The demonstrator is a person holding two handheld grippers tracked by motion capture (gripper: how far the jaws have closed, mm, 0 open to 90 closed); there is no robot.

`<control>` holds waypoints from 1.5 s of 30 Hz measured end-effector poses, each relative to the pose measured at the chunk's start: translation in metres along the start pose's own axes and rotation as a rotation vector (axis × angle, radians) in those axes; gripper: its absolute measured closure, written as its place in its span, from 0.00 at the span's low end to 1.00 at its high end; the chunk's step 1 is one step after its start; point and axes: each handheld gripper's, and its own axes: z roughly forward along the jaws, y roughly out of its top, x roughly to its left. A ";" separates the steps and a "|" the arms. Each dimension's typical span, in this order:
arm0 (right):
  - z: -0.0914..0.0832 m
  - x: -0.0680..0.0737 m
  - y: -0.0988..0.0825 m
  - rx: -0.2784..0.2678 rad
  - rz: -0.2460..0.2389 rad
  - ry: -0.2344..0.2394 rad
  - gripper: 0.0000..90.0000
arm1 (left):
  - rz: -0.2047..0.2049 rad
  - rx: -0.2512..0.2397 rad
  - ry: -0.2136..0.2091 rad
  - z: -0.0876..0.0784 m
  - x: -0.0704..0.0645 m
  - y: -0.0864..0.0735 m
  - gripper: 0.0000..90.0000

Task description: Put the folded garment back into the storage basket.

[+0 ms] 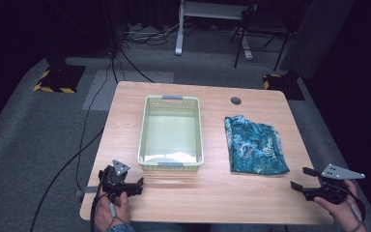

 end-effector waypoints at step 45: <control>-0.012 0.008 0.056 -0.097 -0.034 -0.013 0.16 | 0.000 0.000 0.000 0.000 0.000 0.000 0.00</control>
